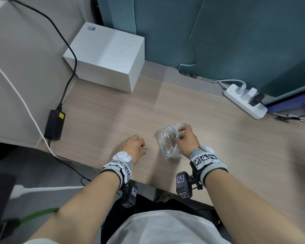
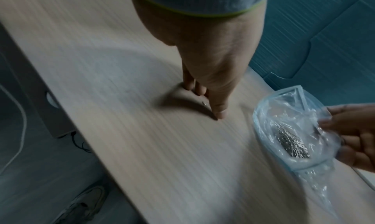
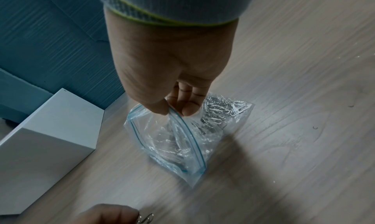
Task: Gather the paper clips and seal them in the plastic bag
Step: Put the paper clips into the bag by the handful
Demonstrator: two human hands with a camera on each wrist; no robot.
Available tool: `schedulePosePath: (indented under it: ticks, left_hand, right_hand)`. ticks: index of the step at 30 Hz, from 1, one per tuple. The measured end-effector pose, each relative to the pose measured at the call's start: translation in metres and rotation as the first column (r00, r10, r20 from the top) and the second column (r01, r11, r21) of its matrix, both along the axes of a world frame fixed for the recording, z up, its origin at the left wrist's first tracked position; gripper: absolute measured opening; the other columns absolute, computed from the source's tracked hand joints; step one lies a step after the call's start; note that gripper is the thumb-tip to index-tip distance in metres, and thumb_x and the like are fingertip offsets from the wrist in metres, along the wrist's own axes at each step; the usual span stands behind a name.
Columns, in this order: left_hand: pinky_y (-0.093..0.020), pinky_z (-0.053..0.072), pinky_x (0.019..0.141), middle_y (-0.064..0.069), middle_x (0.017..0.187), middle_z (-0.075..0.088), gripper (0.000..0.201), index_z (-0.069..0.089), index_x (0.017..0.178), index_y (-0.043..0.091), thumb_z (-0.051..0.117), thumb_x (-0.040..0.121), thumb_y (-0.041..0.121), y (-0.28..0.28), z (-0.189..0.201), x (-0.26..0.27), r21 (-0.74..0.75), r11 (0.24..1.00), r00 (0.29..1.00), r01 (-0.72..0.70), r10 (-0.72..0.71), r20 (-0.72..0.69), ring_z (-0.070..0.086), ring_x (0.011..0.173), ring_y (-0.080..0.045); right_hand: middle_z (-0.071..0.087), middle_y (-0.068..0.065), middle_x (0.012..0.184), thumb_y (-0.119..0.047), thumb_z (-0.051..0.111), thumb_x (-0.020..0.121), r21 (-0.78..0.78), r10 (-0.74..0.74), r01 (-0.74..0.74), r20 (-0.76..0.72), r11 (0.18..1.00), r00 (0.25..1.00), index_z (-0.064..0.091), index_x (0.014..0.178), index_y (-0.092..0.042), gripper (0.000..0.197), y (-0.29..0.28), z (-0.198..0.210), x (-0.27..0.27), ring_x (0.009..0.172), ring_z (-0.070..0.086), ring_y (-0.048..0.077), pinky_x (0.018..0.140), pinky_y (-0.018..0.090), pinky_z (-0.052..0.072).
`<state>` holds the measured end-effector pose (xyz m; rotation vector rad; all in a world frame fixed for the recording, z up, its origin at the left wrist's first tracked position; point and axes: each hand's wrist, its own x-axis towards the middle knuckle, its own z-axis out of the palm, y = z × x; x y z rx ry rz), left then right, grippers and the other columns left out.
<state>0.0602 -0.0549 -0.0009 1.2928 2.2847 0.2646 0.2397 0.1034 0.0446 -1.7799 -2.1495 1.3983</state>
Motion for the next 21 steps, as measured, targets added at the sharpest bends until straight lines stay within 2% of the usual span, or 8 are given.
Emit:
schedulePosePath:
  ticks: [5,9,13,17,19,21]
  left_hand:
    - [-0.032,0.048,0.077,0.005,0.102,0.060,0.009,0.069,0.096,0.024,0.069,0.092,0.033,0.006,-0.001,0.011,-0.023,1.000,1.000,-0.012,0.012,-0.014,0.058,0.098,-0.019]
    - [-0.035,0.048,0.077,0.003,0.102,0.058,0.008,0.065,0.097,0.022,0.063,0.097,0.030,0.001,-0.006,0.018,-0.024,0.999,0.999,-0.023,0.022,-0.050,0.055,0.098,-0.020]
    - [-0.041,0.049,0.081,-0.004,0.108,0.056,0.008,0.056,0.106,0.016,0.055,0.100,0.022,0.001,-0.010,0.021,-0.074,0.995,0.994,0.062,-0.069,-0.088,0.054,0.100,-0.025]
    - [-0.043,0.048,0.075,-0.004,0.100,0.054,0.007,0.051,0.102,0.019,0.053,0.098,0.013,-0.005,-0.011,0.017,-0.047,0.993,0.992,0.112,-0.115,-0.060,0.054,0.090,-0.028]
    - [-0.041,0.047,0.072,-0.003,0.095,0.056,0.006,0.054,0.099,0.019,0.058,0.097,0.015,-0.009,-0.009,0.015,0.019,0.999,0.999,0.035,-0.035,-0.006,0.055,0.085,-0.028]
    - [-0.039,0.047,0.071,-0.007,0.096,0.060,0.006,0.061,0.101,0.013,0.062,0.097,0.017,-0.012,-0.006,0.015,0.066,0.995,0.997,-0.069,0.068,0.019,0.058,0.085,-0.030]
  right_hand:
    - [0.069,0.004,0.085,-0.012,0.057,0.093,0.006,0.007,-0.007,-0.011,1.000,1.000,0.047,0.106,-0.032,0.026,0.002,0.002,0.003,0.081,0.066,0.026,0.078,0.047,0.059]
    - [0.067,0.002,0.084,-0.012,0.058,0.093,0.001,0.014,-0.014,-0.018,1.000,1.000,0.047,0.107,-0.032,0.026,0.002,0.003,0.004,0.079,0.067,0.026,0.076,0.045,0.059]
    - [0.066,0.000,0.084,-0.012,0.057,0.093,0.012,0.029,-0.029,-0.012,1.000,1.000,0.047,0.107,-0.032,0.027,0.003,0.004,0.006,0.080,0.066,0.025,0.077,0.043,0.058]
    - [0.065,-0.001,0.082,-0.011,0.056,0.093,0.019,0.039,-0.039,-0.010,0.999,0.999,0.046,0.108,-0.032,0.027,0.005,0.004,0.010,0.082,0.065,0.025,0.078,0.042,0.057]
    - [0.066,0.001,0.084,-0.012,0.055,0.094,0.024,0.047,-0.047,-0.010,0.999,0.999,0.047,0.110,-0.030,0.025,0.006,0.004,0.013,0.084,0.065,0.025,0.078,0.042,0.056]
    - [0.066,0.002,0.083,-0.012,0.055,0.094,0.027,0.050,-0.049,-0.017,0.998,0.999,0.047,0.110,-0.030,0.025,0.008,0.002,0.014,0.082,0.065,0.025,0.077,0.042,0.055]
